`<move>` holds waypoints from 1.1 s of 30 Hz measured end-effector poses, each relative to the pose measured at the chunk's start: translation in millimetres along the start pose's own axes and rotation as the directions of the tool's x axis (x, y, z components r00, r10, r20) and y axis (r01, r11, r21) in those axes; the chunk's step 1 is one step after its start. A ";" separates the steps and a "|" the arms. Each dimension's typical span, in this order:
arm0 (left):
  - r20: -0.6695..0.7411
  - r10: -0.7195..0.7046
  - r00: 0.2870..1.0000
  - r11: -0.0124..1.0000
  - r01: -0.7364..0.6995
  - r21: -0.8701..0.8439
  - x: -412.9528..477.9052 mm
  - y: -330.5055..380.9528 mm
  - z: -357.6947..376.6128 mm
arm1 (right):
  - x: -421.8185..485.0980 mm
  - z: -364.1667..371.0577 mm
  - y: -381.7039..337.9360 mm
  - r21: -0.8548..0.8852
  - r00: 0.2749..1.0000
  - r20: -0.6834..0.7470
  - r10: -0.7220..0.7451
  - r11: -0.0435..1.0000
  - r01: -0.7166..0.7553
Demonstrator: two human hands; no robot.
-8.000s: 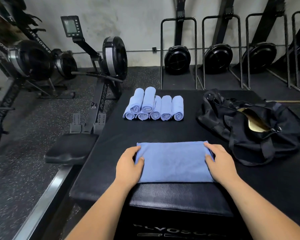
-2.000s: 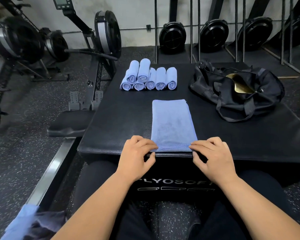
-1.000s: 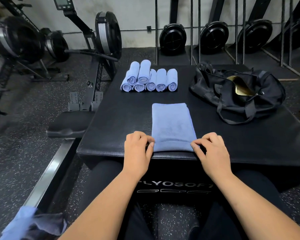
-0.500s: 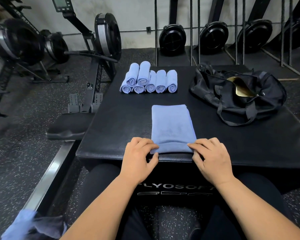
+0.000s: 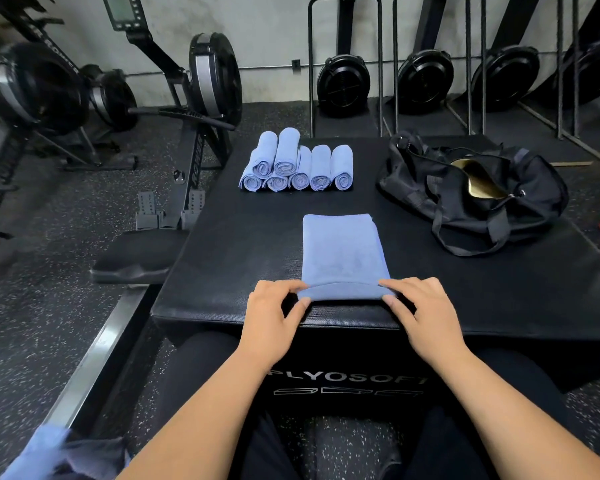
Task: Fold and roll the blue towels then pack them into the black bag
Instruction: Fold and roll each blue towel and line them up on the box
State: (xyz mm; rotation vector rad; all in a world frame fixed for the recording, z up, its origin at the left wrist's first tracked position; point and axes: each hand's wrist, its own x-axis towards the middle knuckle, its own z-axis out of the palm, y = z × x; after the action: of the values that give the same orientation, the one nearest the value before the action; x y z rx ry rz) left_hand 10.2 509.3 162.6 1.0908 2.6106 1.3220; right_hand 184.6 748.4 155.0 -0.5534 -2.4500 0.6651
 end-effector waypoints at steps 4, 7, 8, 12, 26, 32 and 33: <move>0.007 -0.074 0.997 0.993 0.075 -0.091 -1.7 2.7 -2.6 | -0.3 -4.9 -9.7 0.122 0.988 0.000 0.155 0.981 -0.153; 0.024 -0.079 0.997 0.992 0.081 -0.097 -2.2 3.0 -4.7 | 0.2 -7.9 -11.7 0.161 0.975 0.045 0.216 0.962 -0.221; 0.028 -0.069 0.997 0.994 0.071 -0.081 -2.1 2.4 -5.0 | 0.5 -8.5 -12.2 0.168 0.972 0.048 0.231 0.957 -0.236; 0.014 -0.041 0.999 0.999 0.041 0.021 0.7 4.1 -2.4 | 3.9 -6.9 -14.7 0.172 0.967 0.020 0.252 0.952 -0.252; -0.059 0.332 0.942 0.908 -0.301 0.292 -0.9 -1.5 5.9 | -7.6 15.5 0.0 -0.212 0.973 -0.156 -0.168 0.968 0.133; 0.037 0.236 0.971 0.937 -0.237 0.256 -1.5 -6.1 6.1 | -7.1 12.5 -0.7 -0.244 0.988 -0.058 -0.141 0.962 0.123; 0.025 0.215 0.976 0.948 -0.215 0.233 -0.7 -7.2 6.3 | -6.0 12.5 0.5 -0.245 0.990 -0.050 -0.129 0.963 0.113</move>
State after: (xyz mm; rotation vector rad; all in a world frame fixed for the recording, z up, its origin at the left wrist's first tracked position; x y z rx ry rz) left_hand 8.5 510.5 153.2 1.4453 2.7698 1.0593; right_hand 182.0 741.5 143.2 -0.5037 -2.4953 0.2958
